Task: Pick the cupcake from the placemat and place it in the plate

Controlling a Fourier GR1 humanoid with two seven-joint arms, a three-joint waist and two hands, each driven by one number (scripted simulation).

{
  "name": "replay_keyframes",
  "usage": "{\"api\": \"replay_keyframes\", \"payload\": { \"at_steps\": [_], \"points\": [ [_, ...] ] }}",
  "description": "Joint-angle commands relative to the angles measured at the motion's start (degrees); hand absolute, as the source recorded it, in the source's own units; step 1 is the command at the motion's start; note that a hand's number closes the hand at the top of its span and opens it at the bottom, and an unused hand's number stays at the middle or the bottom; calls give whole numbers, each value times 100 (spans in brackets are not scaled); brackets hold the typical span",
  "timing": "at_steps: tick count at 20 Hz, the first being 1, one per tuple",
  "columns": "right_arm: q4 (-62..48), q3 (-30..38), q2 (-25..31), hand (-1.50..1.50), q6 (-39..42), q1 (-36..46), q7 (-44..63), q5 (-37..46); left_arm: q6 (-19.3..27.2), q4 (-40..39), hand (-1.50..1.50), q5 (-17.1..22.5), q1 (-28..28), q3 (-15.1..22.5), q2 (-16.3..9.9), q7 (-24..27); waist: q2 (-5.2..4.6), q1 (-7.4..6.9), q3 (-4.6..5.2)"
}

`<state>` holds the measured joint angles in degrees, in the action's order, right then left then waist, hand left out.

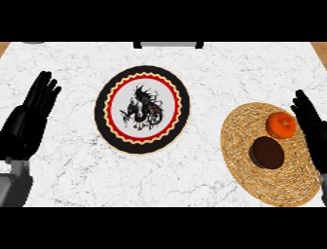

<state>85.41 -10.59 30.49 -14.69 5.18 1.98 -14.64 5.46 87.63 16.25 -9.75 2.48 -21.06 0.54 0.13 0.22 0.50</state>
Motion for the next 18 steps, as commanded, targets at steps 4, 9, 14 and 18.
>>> {"api": "replay_keyframes", "payload": {
  "at_steps": [4, 9, 14, 18],
  "points": [
    [841, 511, -298, 150, 422, 74, -199, -841, 718, -363, 0, -659, 486, 239, 215, -528, 8, 39, -57],
    [365, 221, 2015, 150, -159, -90, -322, 2180, 676, -651, 0, -620, 744, 371, 306, -728, -42, 141, 87],
    [460, 498, -666, 150, -1612, -1006, -1213, 838, 839, -653, 0, -726, 920, 426, 394, -807, 22, 237, -98],
    [577, 513, -1017, -150, -295, -1525, -3116, -76, 1015, -349, 0, -933, 864, 664, 508, -1048, 18, 133, -88]
  ]
}}
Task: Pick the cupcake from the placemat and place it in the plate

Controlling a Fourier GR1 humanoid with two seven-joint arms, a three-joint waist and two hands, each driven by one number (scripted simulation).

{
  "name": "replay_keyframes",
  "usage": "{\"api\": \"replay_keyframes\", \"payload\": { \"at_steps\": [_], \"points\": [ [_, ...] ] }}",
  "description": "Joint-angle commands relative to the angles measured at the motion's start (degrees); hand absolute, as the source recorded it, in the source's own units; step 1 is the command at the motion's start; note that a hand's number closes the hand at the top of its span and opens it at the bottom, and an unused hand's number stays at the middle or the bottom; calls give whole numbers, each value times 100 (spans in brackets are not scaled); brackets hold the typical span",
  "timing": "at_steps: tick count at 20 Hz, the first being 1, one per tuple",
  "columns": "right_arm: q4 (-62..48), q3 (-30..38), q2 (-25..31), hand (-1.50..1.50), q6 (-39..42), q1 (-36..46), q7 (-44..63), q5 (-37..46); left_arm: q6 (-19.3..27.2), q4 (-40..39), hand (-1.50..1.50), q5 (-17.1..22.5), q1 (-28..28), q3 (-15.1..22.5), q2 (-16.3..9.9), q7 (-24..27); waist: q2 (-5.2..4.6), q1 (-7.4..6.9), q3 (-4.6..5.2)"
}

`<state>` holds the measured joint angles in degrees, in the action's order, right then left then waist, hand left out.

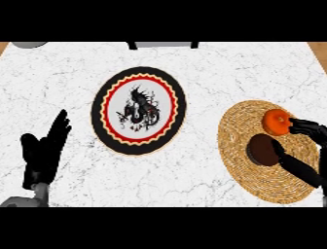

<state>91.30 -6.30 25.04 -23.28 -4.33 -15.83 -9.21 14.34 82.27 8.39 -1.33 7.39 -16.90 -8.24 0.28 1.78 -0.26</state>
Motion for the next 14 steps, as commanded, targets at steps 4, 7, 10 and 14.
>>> {"api": "replay_keyframes", "payload": {
  "at_steps": [4, 7, 10, 14],
  "points": [
    [-705, -241, 297, -150, 968, -484, -1325, 400, 105, -16, 0, -238, -144, 115, 107, -220, -30, -176, 22],
    [-362, -304, 932, -150, 618, -726, -695, 1108, 58, 29, 0, -245, -66, 146, 114, -176, -18, -156, 34],
    [-193, -253, 1503, -150, 500, -315, 397, 1636, 143, 230, 0, -252, -216, 151, 127, -533, -19, -203, 39],
    [719, -434, 2180, -150, 1143, -441, 1592, 1883, 189, -109, 0, -370, -107, 152, 266, -160, -19, -136, 46]
  ]
}}
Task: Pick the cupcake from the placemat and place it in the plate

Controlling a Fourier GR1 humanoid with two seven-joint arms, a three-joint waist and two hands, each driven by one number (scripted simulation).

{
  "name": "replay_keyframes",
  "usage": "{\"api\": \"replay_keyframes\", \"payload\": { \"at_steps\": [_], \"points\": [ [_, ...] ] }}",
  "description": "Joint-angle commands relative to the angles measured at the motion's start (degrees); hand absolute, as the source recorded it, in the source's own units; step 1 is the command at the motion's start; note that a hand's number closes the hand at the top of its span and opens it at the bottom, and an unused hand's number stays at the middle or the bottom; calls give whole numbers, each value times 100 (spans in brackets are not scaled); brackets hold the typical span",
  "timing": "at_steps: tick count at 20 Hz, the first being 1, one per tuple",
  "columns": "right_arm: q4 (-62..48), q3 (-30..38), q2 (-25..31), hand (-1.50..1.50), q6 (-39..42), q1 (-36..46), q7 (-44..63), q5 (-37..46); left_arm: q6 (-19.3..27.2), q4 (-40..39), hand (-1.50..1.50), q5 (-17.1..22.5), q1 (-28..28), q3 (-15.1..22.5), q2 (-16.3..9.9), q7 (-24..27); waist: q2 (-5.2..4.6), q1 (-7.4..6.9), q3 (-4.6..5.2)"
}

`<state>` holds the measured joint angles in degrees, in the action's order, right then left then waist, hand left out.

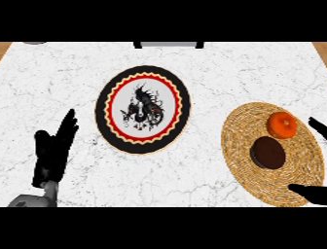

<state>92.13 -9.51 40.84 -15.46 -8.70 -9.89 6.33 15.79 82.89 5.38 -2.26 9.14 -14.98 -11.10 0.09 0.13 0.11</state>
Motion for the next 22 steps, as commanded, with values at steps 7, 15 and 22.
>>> {"api": "replay_keyframes", "payload": {
  "at_steps": [7, 15, 22],
  "points": [
    [528, -610, 772, -150, 1852, 922, 2599, 202, -115, 47, 0, -39, -21, 3, 88, 2, -20, -97, -4],
    [265, -494, 112, -150, 2700, 1314, 3180, 565, -46, 3, 0, -349, -26, -120, 285, -88, -7, -21, -10],
    [-180, -254, -586, -150, 3140, 1512, 3026, 1282, -421, 352, 0, -385, 66, -428, 188, -376, -6, -23, -11]
  ]
}}
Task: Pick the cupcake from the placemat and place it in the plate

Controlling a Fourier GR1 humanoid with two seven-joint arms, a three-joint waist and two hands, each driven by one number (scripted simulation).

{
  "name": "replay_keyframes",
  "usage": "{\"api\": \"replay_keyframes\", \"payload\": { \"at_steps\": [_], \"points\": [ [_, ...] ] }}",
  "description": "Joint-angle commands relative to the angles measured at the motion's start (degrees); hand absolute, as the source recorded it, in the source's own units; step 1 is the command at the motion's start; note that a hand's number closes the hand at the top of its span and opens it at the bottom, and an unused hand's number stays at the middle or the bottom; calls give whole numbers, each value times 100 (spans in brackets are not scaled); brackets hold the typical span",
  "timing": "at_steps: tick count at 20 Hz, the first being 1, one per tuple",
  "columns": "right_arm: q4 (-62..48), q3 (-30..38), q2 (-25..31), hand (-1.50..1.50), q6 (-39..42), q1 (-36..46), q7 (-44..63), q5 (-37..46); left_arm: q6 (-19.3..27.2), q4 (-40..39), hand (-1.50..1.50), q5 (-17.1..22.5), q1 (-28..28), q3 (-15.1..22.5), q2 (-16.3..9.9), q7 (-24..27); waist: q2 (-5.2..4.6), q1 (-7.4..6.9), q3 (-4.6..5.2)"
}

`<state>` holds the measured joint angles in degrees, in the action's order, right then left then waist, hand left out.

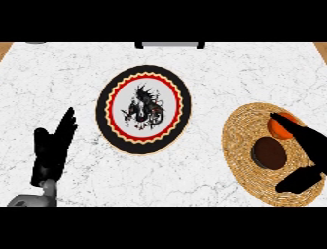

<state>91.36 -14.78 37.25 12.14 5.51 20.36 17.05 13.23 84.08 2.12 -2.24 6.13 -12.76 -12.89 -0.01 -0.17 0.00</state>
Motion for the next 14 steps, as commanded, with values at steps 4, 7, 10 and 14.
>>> {"api": "replay_keyframes", "payload": {
  "at_steps": [4, 7, 10, 14],
  "points": [
    [-305, 300, -471, -150, 243, -279, -555, 622, -219, -68, 0, -146, 264, -102, 219, 307, 4, 16, 0],
    [-673, 360, -675, -150, 451, 102, -466, 731, 43, 227, 0, -448, -182, 38, 344, -322, 0, 7, -1],
    [-434, 294, -1016, -150, 517, 87, -198, 1015, -272, 69, 0, -259, 250, -212, 277, 154, 2, 5, 1],
    [-570, 411, -1243, -150, 433, -69, -366, 1244, -231, 483, 0, -406, 476, -94, 383, -96, 6, -3, 0]
  ]
}}
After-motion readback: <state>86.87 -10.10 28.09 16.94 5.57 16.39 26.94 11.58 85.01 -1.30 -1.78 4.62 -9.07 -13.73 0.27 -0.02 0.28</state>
